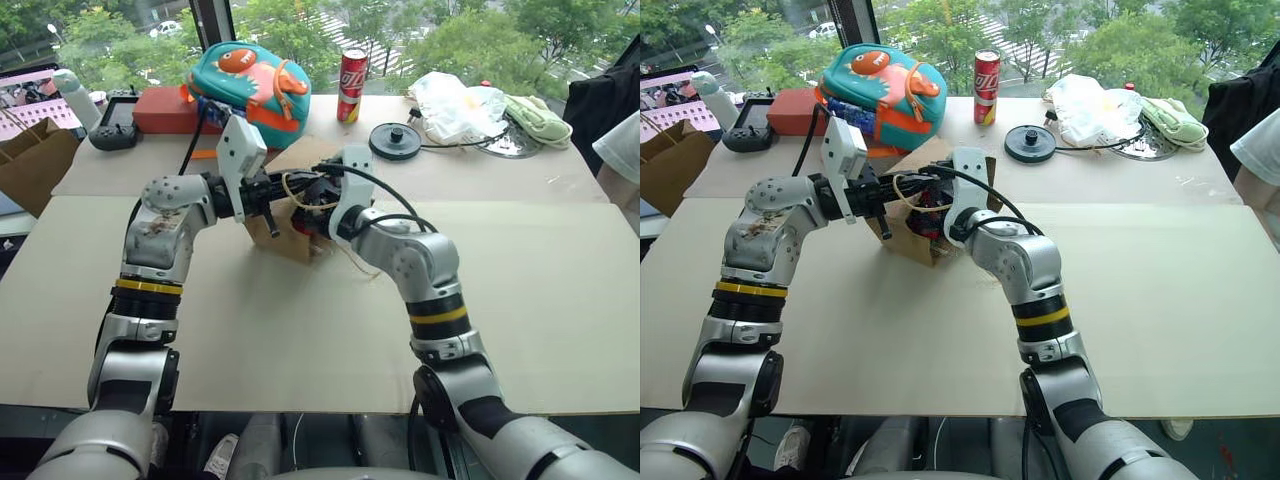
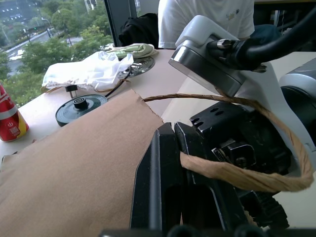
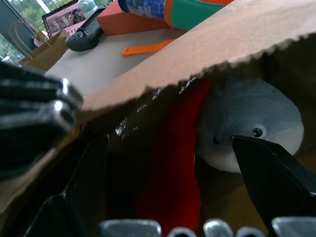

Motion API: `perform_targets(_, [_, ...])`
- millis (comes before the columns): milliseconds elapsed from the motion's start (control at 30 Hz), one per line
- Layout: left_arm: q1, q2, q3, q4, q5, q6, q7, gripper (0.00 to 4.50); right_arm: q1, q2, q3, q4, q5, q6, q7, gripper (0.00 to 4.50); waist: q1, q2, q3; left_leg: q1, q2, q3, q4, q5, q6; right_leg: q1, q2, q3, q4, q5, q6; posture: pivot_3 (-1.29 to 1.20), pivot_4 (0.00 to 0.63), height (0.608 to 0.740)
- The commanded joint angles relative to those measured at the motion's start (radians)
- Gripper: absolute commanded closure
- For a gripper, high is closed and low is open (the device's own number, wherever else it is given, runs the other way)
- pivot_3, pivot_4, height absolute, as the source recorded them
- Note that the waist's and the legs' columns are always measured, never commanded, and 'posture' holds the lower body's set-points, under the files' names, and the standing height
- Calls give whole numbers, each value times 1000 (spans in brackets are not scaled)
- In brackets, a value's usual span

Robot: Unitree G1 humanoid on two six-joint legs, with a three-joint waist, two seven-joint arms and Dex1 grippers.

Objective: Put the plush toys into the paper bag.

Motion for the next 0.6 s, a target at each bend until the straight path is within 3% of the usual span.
perform_targets(33, [-4, 5, 7, -35, -15, 3, 3, 4500, 35, -52, -40, -162, 39, 84, 31, 214, 0, 0, 0, 0, 0, 0, 0, 0, 0, 0, 0, 0, 0, 0, 0, 0, 150, 739])
perform_targets(367, [-1, 7, 11, -34, -17, 5, 3, 4500, 232, -245, -70, -462, 109, 246, 135, 214, 4, 0, 0, -1, 0, 0, 0, 0, 0, 0, 0, 0, -1, 0, 0, 0, 150, 739])
perform_targets(600, [-8, 14, 12, -28, -16, 3, -3, 4500, 297, -332, 102, -434, -12, 161, 183, 214, -4, 0, 0, 0, 0, 1, 1, 0, 0, 0, 1, 1, -5, 0, 0, 0, 150, 739])
